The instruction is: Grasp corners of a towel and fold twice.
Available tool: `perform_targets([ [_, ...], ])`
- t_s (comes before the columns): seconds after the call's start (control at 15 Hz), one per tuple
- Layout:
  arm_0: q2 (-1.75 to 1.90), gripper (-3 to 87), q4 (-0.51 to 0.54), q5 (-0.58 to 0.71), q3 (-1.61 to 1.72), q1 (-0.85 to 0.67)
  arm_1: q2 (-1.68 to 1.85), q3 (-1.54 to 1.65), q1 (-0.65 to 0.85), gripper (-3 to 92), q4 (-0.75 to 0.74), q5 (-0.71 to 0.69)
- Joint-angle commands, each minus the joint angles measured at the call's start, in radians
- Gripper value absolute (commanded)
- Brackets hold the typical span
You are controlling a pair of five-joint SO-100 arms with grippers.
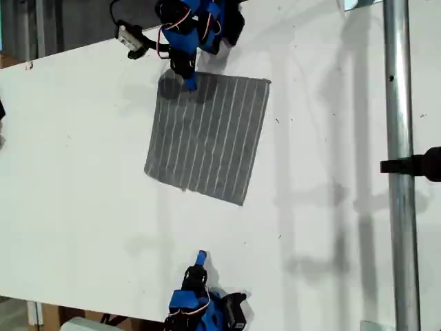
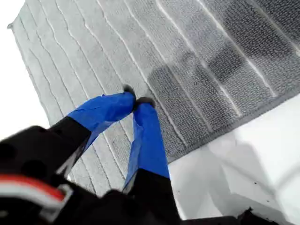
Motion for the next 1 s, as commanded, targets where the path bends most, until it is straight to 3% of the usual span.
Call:
perform_targets([
  [0.0,0.005,-2.6,-0.028,-0.36,-0.014,-0.121,0.006,-0.026,-0.087,1.9,0.058,0.35],
  [0.27,0.005,-2.6,-0.028,-0.357,-0.014,-0.121,0.006,-0.046,-0.104,1.7,0.041,0.285],
  [0.4,0.005,-2.6,-0.031,-0.356,-0.014,-0.121,-0.009,-0.149,-0.186,2.6,0.02,0.23],
  [0.6,0.005,-2.6,-0.031,-0.354,-0.011,-0.121,-0.232,-0.4,-0.431,3.5,0.072,0.16],
  [0.8,0.005,-2.6,-0.032,-0.353,-0.009,-0.121,-0.611,-0.641,-0.779,3.9,0.123,0.169],
  [0.93,0.005,-2.6,-0.034,-0.356,-0.009,-0.123,-0.857,-0.767,-0.927,5.9,0.137,0.192],
])
